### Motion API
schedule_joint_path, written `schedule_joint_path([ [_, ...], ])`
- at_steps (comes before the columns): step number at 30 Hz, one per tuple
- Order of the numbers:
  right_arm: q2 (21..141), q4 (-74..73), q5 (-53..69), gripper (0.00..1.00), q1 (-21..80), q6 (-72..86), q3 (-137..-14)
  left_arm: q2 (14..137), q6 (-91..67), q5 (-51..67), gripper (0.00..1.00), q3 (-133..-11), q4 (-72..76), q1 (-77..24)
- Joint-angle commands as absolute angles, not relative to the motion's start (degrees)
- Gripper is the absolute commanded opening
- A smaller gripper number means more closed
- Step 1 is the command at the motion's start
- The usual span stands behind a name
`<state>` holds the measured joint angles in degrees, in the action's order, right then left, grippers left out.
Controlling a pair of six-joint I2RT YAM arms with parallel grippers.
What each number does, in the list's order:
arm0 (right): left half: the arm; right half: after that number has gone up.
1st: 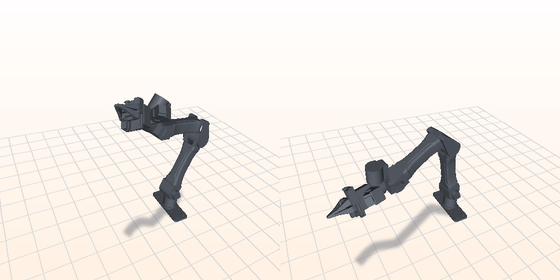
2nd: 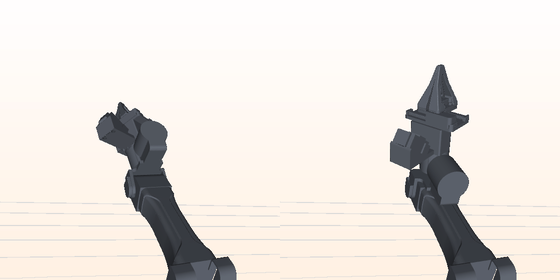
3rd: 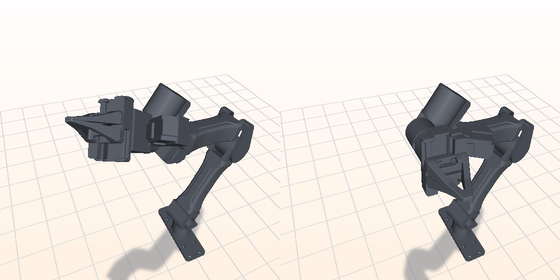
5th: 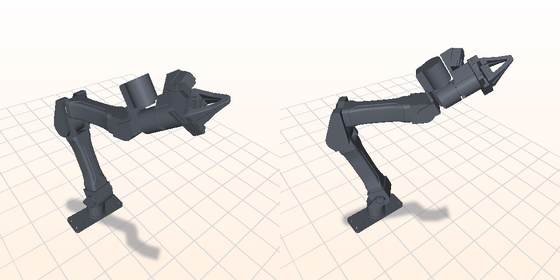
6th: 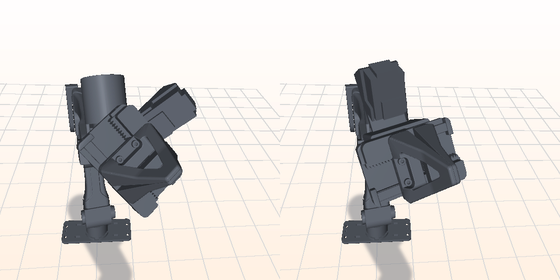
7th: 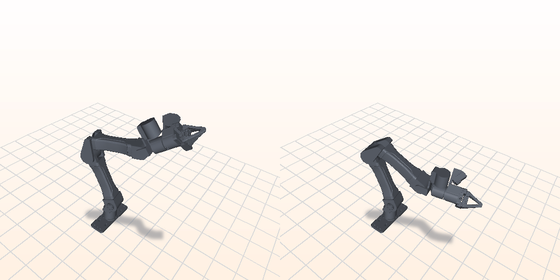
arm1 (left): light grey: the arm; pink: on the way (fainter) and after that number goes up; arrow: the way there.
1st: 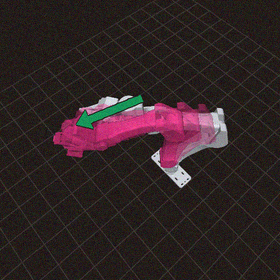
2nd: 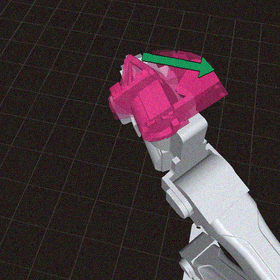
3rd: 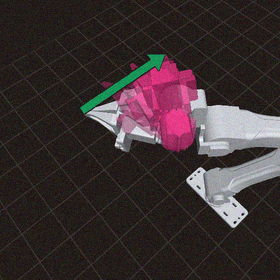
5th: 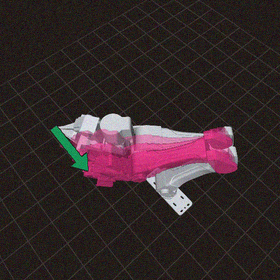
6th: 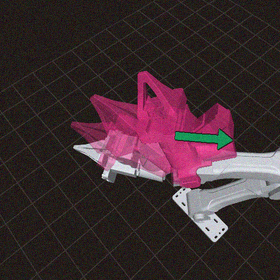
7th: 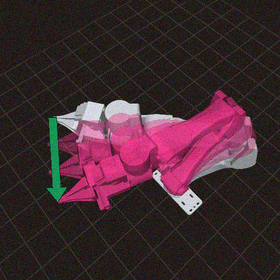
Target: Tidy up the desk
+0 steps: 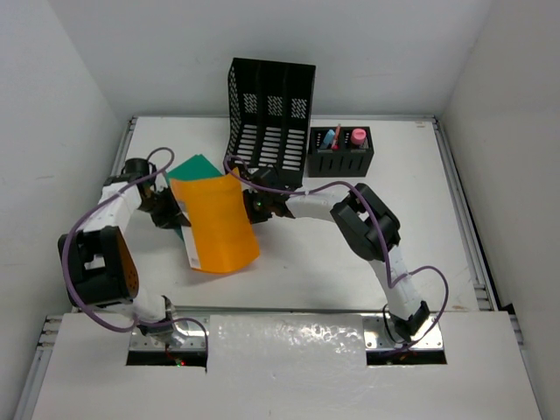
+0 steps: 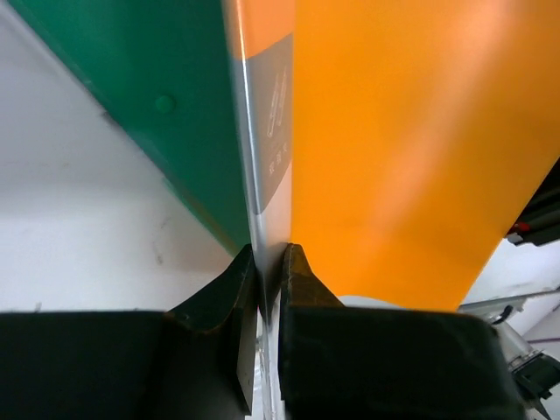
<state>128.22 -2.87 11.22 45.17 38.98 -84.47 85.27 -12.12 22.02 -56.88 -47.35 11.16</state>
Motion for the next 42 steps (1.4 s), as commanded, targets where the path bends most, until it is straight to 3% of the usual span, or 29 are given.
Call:
schedule_joint_path([
  [1,128.41,-1.40,11.34,0.10,47.64,36.48,-86.22,81.57,-13.11,25.16,0.00,-65.97,-47.10,8.52],
  [7,124.37,-7.72,9.06,0.14,47.64,30.68,-86.22,78.40,-12.48,11.35,0.00,-75.92,-51.68,8.79],
  [13,117.97,-14.06,4.93,0.27,47.64,24.18,-86.84,73.57,-11.43,4.84,0.00,-82.77,-52.82,8.88],
  [19,110.85,-18.45,0.62,0.30,47.64,18.99,-85.87,69.79,-11.51,7.81,0.00,-89.55,-50.99,8.88],
  [27,103.19,-20.56,-3.86,0.30,47.64,16.35,-84.02,63.81,-13.10,5.18,0.00,-89.12,-31.13,8.88],
  [36,94.23,-21.45,-14.32,0.31,47.55,10.81,-78.49,64.95,-15.20,14.76,0.00,-86.76,-10.40,8.00],
  [42,92.20,-22.32,-18.28,0.31,47.55,8.70,-75.94,64.78,-16.43,14.15,0.00,-72.18,17.01,3.96],
])
